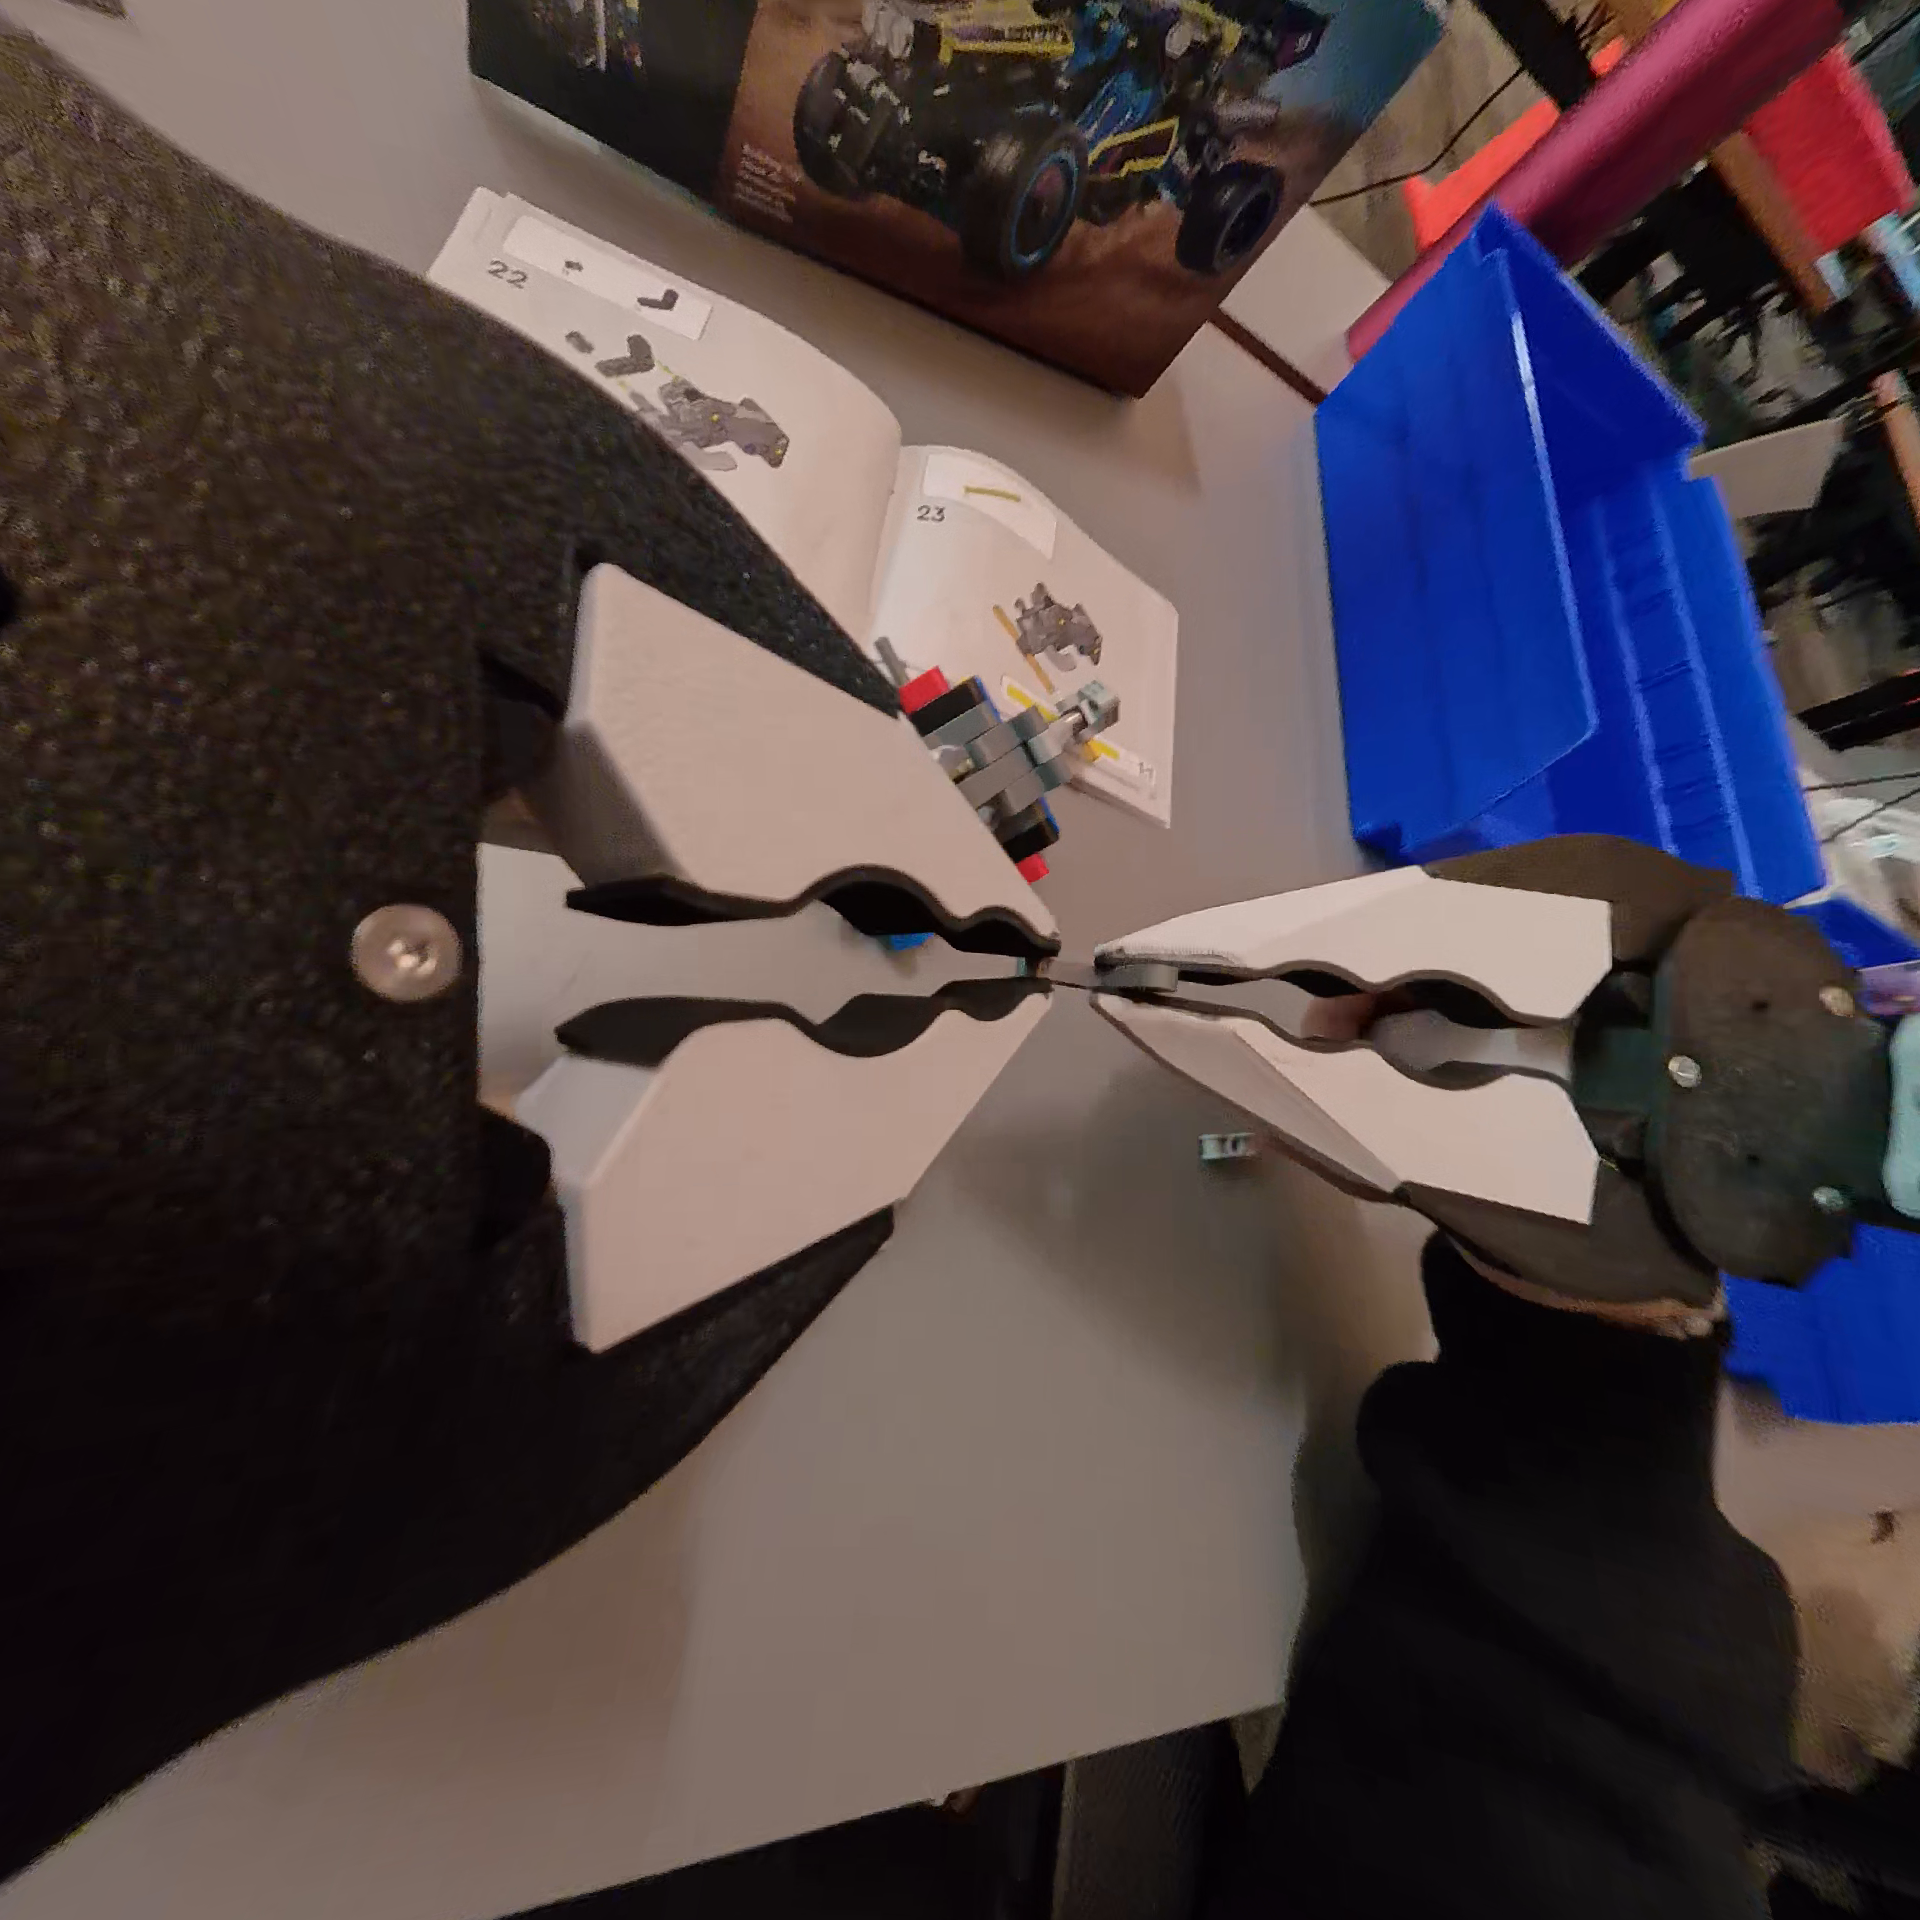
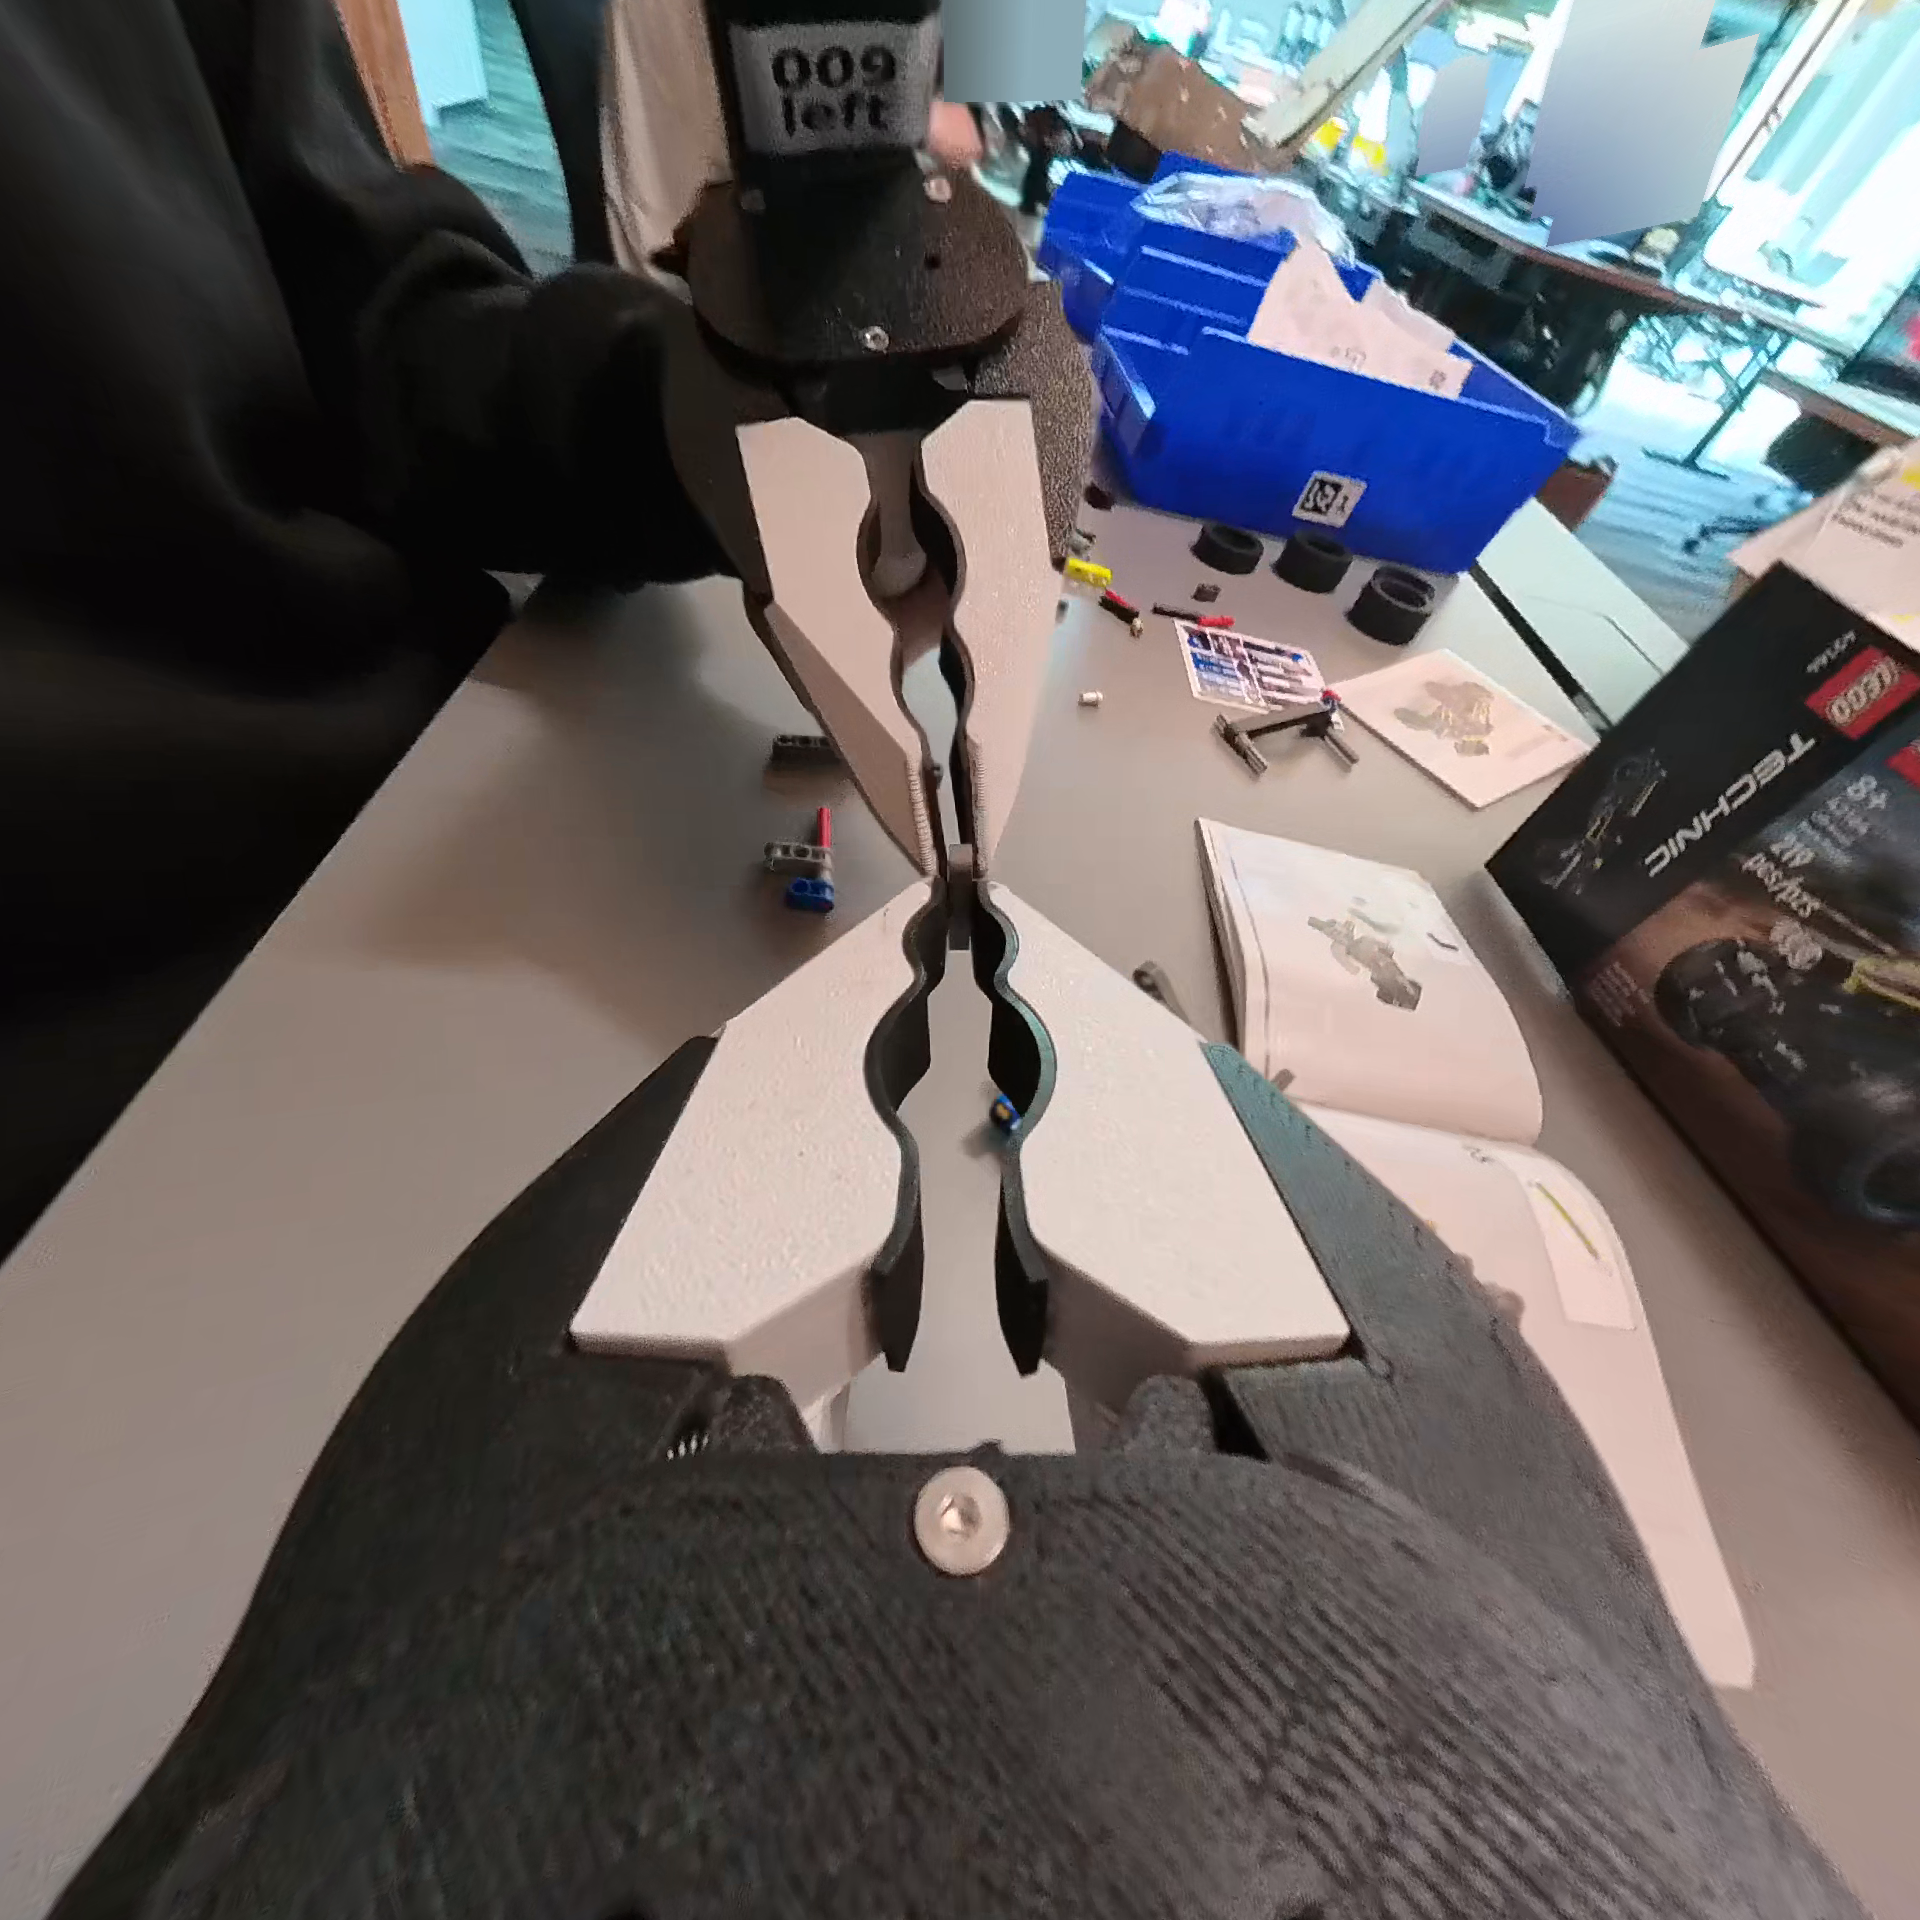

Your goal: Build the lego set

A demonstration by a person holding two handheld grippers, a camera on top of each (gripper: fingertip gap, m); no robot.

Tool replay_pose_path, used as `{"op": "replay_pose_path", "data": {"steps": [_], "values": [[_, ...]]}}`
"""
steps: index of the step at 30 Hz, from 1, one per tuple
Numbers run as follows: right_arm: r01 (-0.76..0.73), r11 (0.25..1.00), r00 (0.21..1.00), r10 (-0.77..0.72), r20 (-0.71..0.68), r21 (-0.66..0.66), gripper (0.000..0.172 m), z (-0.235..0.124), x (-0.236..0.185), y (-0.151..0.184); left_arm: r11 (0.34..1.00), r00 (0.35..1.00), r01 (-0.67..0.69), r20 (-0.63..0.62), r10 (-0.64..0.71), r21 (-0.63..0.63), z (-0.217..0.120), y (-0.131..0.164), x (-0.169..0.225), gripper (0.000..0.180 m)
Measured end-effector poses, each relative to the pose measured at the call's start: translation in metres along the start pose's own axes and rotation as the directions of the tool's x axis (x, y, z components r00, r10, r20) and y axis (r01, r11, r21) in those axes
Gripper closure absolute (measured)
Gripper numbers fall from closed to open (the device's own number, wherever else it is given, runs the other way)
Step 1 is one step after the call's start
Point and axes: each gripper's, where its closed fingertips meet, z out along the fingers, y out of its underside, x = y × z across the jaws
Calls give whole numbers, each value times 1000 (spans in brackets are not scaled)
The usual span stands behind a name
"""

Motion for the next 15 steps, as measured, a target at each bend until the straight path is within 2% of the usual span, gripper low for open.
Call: {"op": "replay_pose_path", "data": {"steps": [4, 8, 13, 15], "values": [[17, 998, 996, -23, 86, 64, 171, -3, 8, -1, 996, 1000, -9, 20, 8, 83, 1, -6, -7, 180], [14, 994, 990, -29, 141, 108, 171, -3, 15, 4, 993, 999, -11, 38, 7, 115, 4, -5, -14, 180], [49, 989, 995, -60, 76, 139, 171, -1, 17, 17, 996, 998, -55, 36, 53, 63, 12, 4, -14, 180], [82, 991, 995, -87, 38, 102, 171, -1, 15, 23, 996, 996, -78, 34, 77, 31, 16, 9, -12, 180]]}}
